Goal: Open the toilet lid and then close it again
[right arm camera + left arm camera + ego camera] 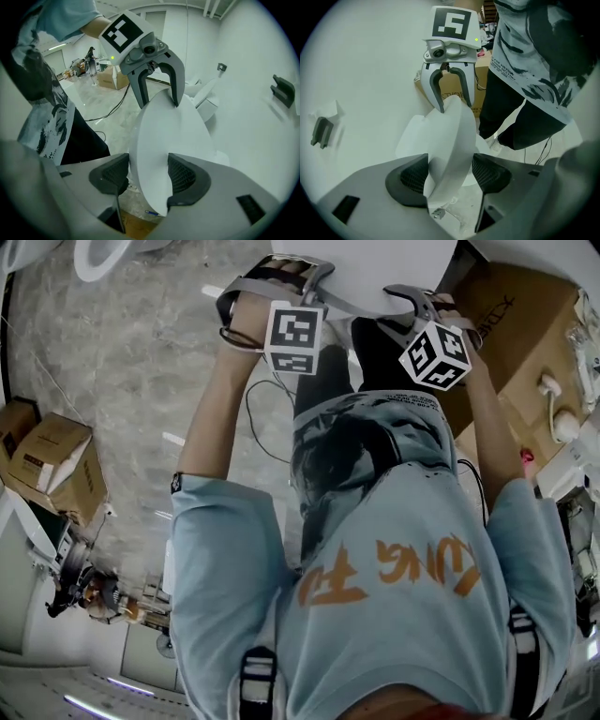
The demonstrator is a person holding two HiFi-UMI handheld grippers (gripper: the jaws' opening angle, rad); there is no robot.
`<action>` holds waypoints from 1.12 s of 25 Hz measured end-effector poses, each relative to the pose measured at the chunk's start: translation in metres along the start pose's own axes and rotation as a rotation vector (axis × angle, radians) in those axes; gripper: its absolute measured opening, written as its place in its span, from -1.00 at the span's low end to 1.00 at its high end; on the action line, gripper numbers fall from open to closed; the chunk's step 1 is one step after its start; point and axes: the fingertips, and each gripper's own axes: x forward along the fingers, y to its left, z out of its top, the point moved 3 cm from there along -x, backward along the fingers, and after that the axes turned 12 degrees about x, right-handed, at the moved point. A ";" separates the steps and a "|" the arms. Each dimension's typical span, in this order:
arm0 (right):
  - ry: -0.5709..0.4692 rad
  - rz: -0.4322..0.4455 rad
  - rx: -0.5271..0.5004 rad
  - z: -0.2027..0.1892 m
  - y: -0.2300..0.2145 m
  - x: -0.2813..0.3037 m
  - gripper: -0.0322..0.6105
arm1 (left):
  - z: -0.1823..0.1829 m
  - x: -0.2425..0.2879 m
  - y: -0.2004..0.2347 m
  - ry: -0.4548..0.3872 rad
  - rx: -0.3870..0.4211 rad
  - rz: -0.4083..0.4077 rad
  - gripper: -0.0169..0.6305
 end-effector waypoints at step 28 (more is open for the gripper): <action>0.069 0.060 0.008 -0.081 0.067 0.181 -0.13 | -0.038 0.152 -0.147 0.011 -0.271 -0.178 -0.05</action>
